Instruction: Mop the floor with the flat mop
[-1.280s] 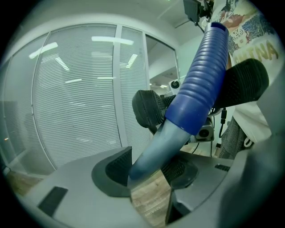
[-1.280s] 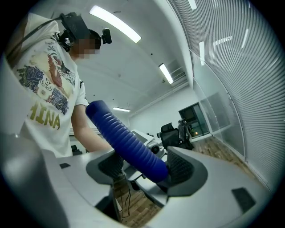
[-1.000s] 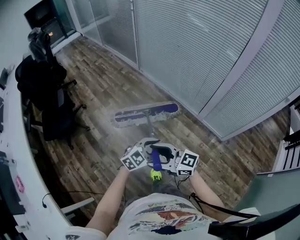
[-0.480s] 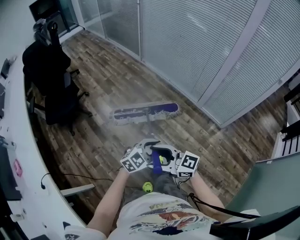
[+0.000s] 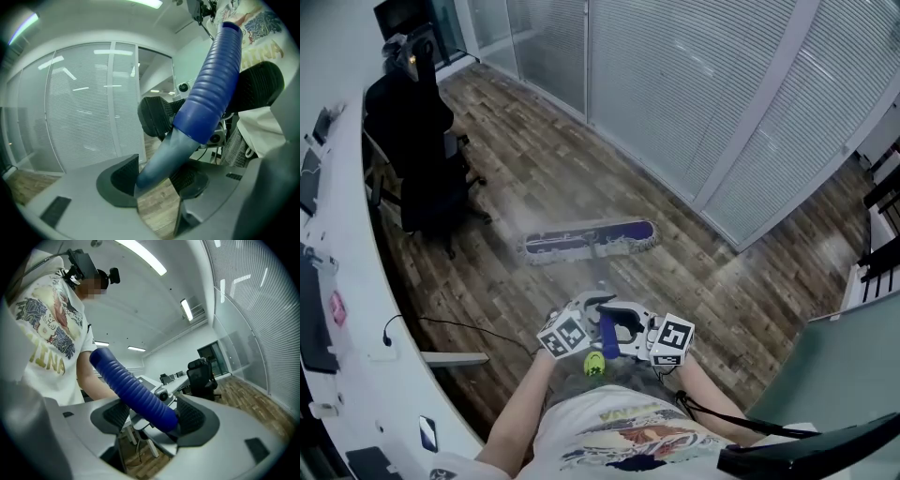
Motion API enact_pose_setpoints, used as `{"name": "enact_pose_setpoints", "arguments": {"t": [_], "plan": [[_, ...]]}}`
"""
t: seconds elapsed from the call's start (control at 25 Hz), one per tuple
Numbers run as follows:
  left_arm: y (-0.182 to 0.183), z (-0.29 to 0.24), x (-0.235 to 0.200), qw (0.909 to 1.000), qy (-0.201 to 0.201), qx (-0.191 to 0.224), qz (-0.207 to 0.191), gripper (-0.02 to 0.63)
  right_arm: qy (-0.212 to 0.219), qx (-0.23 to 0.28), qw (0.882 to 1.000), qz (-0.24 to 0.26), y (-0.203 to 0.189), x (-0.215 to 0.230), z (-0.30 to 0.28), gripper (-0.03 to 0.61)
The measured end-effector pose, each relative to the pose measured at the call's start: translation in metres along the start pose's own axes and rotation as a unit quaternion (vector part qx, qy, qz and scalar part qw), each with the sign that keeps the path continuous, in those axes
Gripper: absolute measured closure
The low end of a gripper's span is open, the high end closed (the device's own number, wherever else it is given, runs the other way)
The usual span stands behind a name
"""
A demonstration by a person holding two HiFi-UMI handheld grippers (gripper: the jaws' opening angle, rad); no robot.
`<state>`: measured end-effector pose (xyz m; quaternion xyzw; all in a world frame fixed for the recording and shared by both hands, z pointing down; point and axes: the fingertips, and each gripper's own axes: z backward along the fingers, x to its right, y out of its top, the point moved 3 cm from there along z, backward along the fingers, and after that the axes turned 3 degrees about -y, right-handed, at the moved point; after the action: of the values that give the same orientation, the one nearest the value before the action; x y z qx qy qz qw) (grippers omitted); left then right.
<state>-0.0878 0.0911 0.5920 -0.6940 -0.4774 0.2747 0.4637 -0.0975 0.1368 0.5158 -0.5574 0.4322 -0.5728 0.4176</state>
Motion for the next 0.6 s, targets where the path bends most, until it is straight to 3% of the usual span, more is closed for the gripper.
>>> {"name": "enact_pose_setpoints", "arguments": {"t": [0.6], "plan": [[0.017,-0.024,0.164,0.9989,0.040,-0.015,0.018,0.443,0.039,-0.004,0.999,-0.007,-0.043,-0.135,0.093,0.298]]}}
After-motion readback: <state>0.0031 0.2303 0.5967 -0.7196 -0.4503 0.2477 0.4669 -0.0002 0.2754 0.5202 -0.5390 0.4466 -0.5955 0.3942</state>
